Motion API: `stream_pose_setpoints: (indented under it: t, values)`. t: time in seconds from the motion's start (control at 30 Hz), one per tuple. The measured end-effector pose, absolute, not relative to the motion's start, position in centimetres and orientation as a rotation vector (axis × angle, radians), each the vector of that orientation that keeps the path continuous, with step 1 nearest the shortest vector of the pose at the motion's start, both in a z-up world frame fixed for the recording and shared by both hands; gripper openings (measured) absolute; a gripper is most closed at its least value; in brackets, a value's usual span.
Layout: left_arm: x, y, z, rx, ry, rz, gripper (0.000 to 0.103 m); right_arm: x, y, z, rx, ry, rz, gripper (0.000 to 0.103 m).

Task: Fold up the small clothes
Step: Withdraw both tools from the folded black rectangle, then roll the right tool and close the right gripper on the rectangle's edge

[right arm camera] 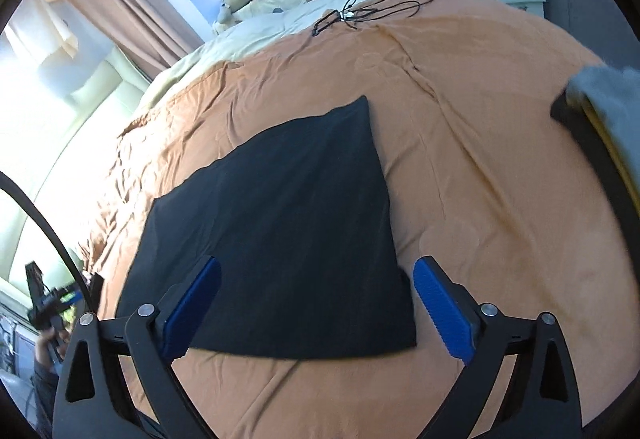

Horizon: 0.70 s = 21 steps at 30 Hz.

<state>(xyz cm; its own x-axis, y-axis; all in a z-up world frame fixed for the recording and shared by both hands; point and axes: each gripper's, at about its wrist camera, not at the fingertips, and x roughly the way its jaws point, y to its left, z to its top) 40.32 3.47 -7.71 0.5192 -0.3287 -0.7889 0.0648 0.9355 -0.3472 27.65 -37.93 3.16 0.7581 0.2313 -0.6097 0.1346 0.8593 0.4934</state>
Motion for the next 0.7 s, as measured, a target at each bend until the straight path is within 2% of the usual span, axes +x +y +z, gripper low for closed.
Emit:
stream_pose_setpoints:
  t: [0.4,0.7]
  values:
    - [34.7,3.6,-11.1,-0.468,0.995,-0.243,0.096,22.8,-37.4,0.5,0.614,0.712,0.028,0.097]
    - [33.2,3.9,-13.6,-0.572,1.019,-0.233,0.071,19.6,-35.8,-2.6,0.702,0.675,-0.027,0.096]
